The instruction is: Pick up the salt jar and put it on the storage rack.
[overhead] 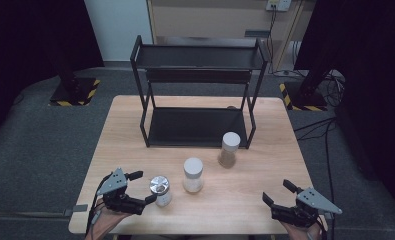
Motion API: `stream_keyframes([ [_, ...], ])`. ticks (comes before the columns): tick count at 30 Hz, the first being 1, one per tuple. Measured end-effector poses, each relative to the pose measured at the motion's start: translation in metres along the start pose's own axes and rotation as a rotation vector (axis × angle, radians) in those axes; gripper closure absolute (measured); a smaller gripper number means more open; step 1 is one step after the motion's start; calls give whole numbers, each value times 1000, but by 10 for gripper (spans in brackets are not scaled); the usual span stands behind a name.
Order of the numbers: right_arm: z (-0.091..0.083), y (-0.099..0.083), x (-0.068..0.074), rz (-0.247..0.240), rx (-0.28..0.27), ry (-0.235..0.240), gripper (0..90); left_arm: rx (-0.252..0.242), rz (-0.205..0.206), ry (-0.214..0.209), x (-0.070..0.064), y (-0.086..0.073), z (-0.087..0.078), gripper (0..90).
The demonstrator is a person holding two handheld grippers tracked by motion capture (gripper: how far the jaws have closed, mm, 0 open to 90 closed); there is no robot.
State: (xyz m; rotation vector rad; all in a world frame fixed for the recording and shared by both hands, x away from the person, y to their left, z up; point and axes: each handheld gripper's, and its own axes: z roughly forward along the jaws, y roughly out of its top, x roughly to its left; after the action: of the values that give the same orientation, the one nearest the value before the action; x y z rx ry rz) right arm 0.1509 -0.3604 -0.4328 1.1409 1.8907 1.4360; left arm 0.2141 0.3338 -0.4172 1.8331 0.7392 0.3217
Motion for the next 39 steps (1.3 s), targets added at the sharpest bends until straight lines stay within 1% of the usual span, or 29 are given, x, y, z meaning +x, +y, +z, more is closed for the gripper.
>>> stream_keyframes([
  [12,0,0,0,0,0,0,104,14,7,-13,1,-2,20,61],
  [15,0,0,0,1,1,0,104,13,16,-18,0,-2,23,75],
  [18,0,0,0,0,0,0,104,9,15,-14,-1,-3,26,90],
  [21,0,0,0,1,0,1,104,12,23,-12,-2,-3,27,124],
  [22,0,0,0,1,0,1,104,18,34,-8,-4,-3,28,129],
  [25,0,0,0,1,2,3,106,18,41,-6,-6,-4,29,167],
  [27,0,0,0,0,3,4,106,14,48,-2,-8,-6,29,219],
  [28,0,0,0,-1,3,4,107,13,57,5,-10,-6,29,242],
  [29,0,0,0,-1,3,4,107,13,57,5,-10,-6,29,271],
  [30,0,0,0,0,3,3,107,13,75,27,-15,-7,29,296],
  [31,0,0,0,0,3,3,107,13,75,27,-15,-7,29,321],
  [32,0,0,-1,2,2,4,107,11,90,41,-18,-7,28,330],
  [33,0,0,-1,2,2,4,107,11,90,41,-18,-7,28,334],
  [34,0,0,0,1,3,4,107,11,97,50,-21,-7,28,335],
  [39,0,0,0,1,2,4,107,6,88,64,-24,-8,29,340],
])
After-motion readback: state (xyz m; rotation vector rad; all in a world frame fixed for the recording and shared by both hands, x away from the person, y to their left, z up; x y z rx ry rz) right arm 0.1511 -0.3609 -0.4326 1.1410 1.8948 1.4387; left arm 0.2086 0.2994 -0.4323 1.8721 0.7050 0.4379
